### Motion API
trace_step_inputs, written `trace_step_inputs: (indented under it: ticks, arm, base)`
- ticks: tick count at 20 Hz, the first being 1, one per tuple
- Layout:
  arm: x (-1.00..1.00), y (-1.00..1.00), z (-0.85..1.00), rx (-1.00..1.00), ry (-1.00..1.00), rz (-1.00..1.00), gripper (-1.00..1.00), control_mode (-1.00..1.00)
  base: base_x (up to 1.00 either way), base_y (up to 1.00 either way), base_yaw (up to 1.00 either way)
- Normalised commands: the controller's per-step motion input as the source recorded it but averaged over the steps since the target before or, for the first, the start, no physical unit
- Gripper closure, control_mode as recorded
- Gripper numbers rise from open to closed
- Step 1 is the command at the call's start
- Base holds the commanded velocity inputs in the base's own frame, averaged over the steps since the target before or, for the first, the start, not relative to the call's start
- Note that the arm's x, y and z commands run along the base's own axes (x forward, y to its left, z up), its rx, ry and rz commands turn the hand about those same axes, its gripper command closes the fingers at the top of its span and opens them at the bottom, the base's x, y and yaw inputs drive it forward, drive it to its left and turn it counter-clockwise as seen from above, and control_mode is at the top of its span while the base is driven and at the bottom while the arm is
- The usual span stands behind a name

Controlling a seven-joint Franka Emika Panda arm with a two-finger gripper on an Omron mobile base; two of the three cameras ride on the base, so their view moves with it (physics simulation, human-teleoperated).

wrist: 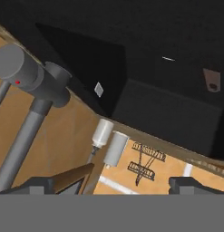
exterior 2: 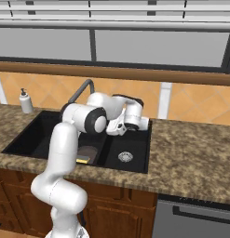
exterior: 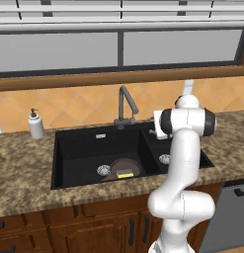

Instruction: Pick the pan and sponge and place them into the sink. Then turn on the water.

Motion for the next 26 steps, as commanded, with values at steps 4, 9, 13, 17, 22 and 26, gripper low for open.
trace_step_inputs:
  ticks: [4, 9, 13, 17, 22, 26]
  arm:
    - [0.00, 0.01, 0.00, 0.13, -0.04, 0.00, -1.00, -1.00]
    - [0.00, 0.00, 0.00, 0.19, 0.09, 0.00, -1.00, -1.00]
    - [0.07, 0.00, 0.04, 0.16, 0.07, 0.00, -1.00, -1.00]
    - [0.13, 0.05, 0.16, 0.05, 0.00, -0.02, -1.00, -1.00]
    - [0.26, 0.04, 0.12, 0.00, 0.00, -0.01, -1.00, -1.00]
    - [0.30, 0.00, 0.02, 0.00, 0.00, -0.02, -1.00, -1.00]
  base:
    - [0.00, 0.00, 0.00]
    - [0.00, 0.00, 0.00]
    - [0.00, 0.00, 0.00]
    - [0.00, 0.00, 0.00]
    - [0.00, 0.00, 0.00]
    - [0.00, 0.00, 0.00]
